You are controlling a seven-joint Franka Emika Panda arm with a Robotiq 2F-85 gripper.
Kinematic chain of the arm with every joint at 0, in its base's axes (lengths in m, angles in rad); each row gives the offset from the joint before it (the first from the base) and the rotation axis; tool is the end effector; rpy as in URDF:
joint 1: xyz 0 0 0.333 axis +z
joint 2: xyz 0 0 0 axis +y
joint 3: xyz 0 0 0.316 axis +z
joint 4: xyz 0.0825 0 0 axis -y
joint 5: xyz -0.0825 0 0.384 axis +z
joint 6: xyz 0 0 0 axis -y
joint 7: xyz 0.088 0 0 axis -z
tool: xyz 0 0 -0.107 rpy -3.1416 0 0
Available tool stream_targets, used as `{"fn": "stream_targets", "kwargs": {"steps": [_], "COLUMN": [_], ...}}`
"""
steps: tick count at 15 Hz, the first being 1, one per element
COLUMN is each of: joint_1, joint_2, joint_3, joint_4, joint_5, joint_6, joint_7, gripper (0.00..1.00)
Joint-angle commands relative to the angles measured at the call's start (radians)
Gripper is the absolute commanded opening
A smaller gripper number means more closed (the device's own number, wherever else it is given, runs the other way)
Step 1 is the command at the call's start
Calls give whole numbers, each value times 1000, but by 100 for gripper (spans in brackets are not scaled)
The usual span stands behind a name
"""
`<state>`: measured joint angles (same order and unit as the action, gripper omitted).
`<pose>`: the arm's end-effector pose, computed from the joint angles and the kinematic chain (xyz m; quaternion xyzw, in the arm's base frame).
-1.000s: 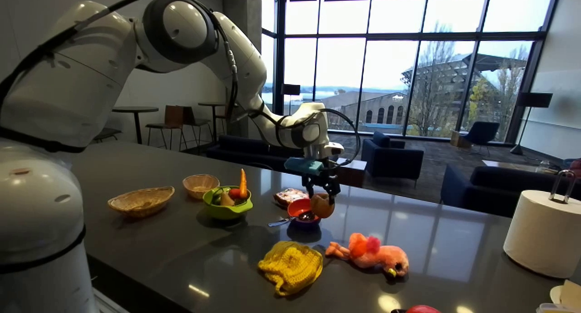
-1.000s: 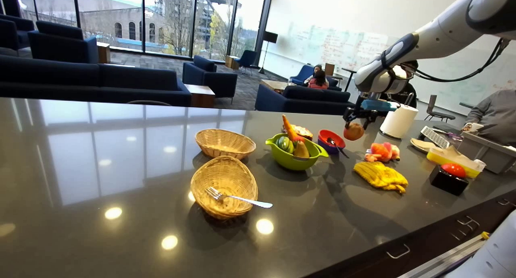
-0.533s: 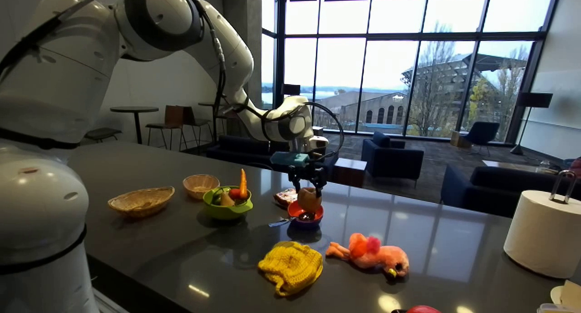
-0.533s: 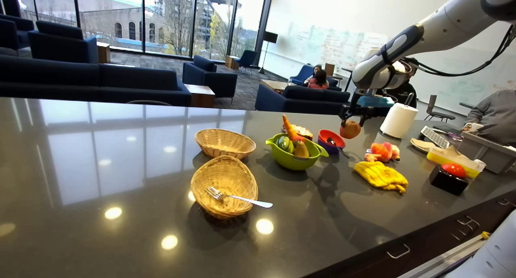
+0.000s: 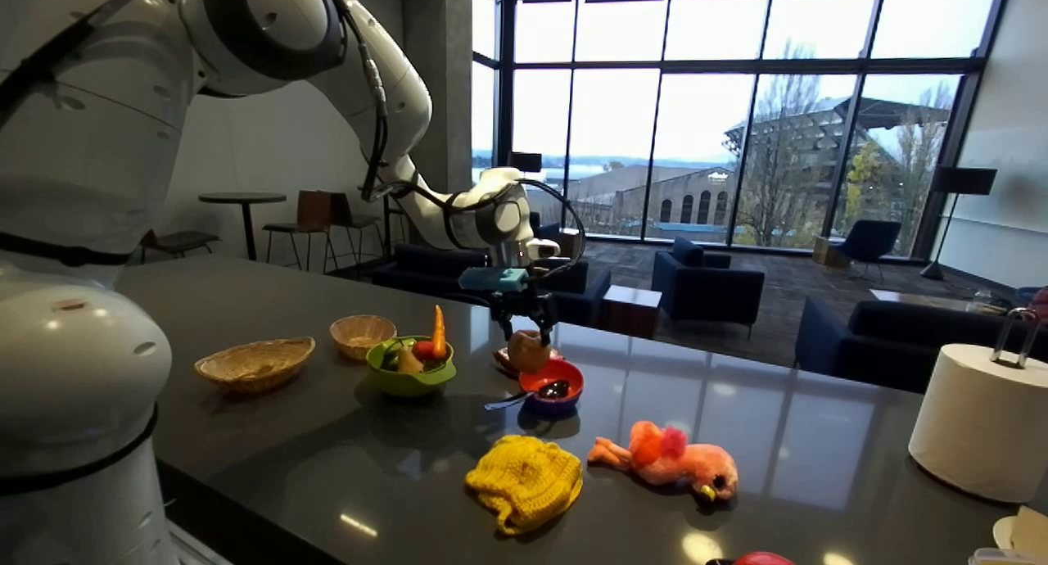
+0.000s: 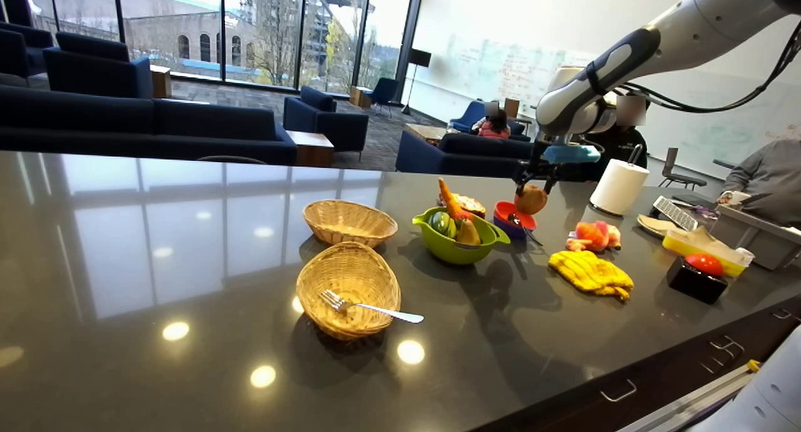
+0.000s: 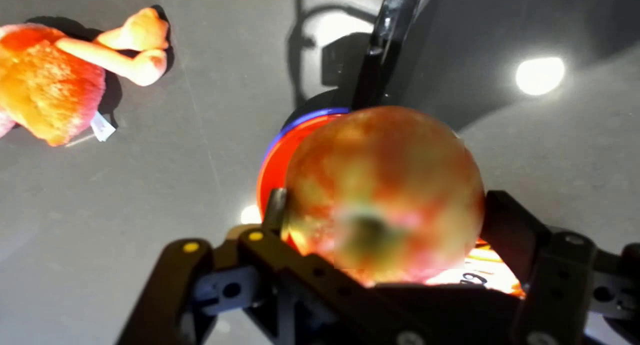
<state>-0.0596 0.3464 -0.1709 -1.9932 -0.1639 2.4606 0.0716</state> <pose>0.6033 -0.1369 0.3019 0.9911 -0.0831 0.0544 0.0884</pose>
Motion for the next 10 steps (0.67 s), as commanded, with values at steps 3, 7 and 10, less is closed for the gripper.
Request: {"fn": "stream_targets", "kwargs": {"steps": [3,7,10], "joint_1": [59,92,116], "joint_2": [-61,-76,-96], "joint_3": [11,19,27], "joint_4": [-62,-75,-79], "joint_5": [-90,-125,-155], "joint_6": [1,-9,-16], "joint_7": [67,104,132], "gripper": [71,71,71]}}
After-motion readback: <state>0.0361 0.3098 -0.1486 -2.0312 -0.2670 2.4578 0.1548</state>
